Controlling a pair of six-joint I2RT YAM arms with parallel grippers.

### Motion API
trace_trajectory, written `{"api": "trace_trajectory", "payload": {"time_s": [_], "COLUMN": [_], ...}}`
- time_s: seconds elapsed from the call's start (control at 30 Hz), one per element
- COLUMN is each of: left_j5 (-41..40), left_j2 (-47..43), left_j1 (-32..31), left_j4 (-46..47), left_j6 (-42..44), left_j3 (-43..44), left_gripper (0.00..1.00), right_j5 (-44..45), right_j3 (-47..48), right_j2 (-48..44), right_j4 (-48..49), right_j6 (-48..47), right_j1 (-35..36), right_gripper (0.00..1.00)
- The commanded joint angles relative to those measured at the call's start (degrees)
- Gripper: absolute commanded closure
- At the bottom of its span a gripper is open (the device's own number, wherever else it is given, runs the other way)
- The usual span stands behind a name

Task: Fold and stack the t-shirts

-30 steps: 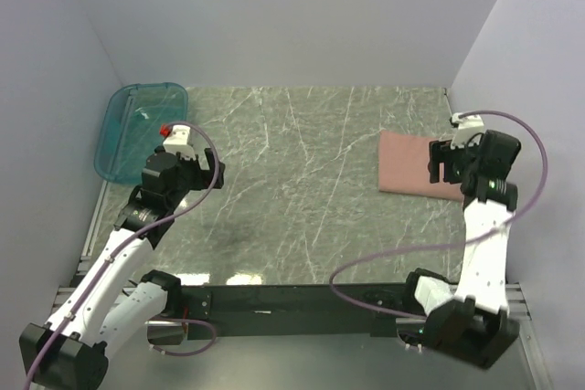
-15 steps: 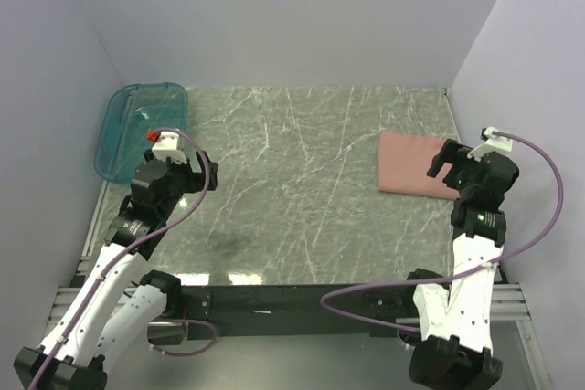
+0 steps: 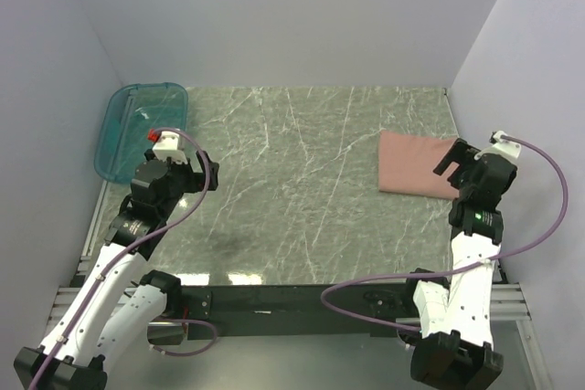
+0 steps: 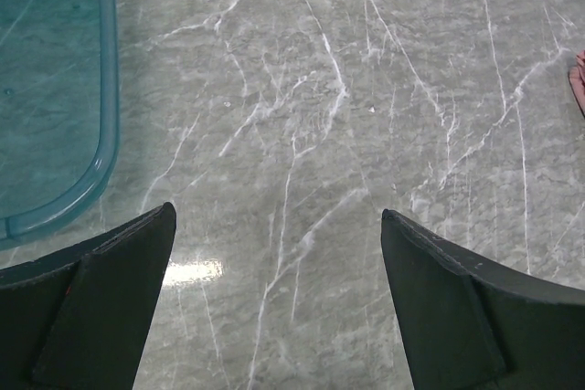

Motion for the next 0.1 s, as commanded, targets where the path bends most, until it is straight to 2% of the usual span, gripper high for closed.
{"api": "trace_trajectory", "payload": {"time_s": [0.0,0.07], "left_j5": [1.2,1.4], "left_j2": [-0.8,-0.9], "left_j1": [0.1,0.1], "left_j4": [1.8,1.8], "left_j6": [0.9,0.9], "left_j3": [0.2,0.2], "left_gripper": [0.01,0.01], "right_j5": [2.2,2.3], "right_j3": [0.0,-0.4], "right_j2": [-1.3,-2.2], "right_j4": [2.9,3.6], "right_j6": [-1.3,-1.5], "right_j1": [-0.2,-0.2], "right_gripper": [0.00,0.00]}}
